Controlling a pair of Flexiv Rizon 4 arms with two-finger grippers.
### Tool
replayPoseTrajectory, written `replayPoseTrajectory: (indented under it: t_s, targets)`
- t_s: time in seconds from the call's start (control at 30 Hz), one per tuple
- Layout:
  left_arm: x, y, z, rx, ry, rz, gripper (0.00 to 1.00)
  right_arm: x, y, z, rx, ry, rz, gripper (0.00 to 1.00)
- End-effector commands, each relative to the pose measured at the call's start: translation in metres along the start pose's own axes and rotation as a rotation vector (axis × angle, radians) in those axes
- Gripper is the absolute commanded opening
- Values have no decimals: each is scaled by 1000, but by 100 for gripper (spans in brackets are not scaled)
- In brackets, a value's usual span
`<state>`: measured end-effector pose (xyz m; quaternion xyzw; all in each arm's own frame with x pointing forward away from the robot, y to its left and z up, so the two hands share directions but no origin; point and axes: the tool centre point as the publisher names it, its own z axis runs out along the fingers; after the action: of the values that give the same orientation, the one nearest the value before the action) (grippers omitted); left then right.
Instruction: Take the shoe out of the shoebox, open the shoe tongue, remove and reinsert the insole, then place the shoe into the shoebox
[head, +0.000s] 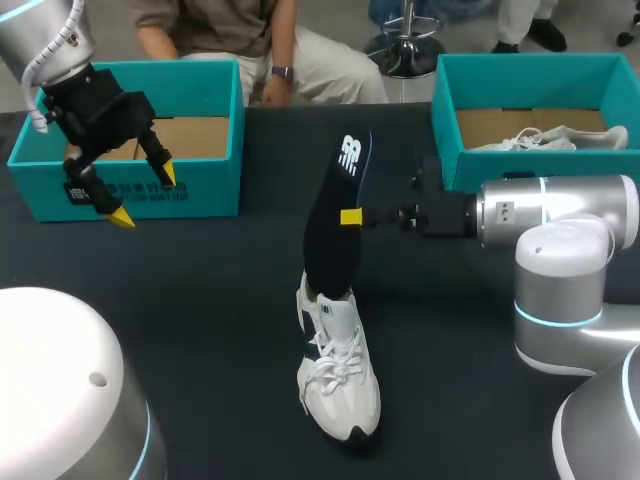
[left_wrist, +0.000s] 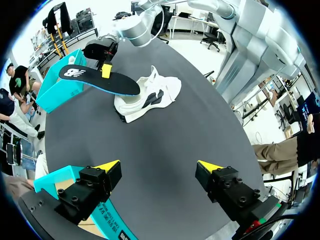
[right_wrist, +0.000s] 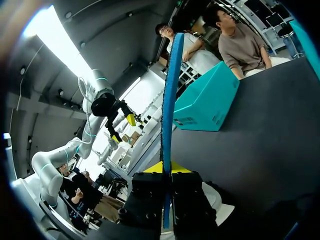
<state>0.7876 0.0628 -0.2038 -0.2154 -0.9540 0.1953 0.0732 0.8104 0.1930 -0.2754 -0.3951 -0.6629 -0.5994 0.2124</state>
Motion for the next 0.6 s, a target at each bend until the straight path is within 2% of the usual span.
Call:
replayPoseTrajectory:
  t_s: [0.03,0.6]
  targets:
    - [0,0,0,-2,1,0,100,2,-5,6,-9,-8,1,0]
    - [0,0,0,-2,1,0,100,2,-16,6,36,-36,11,0]
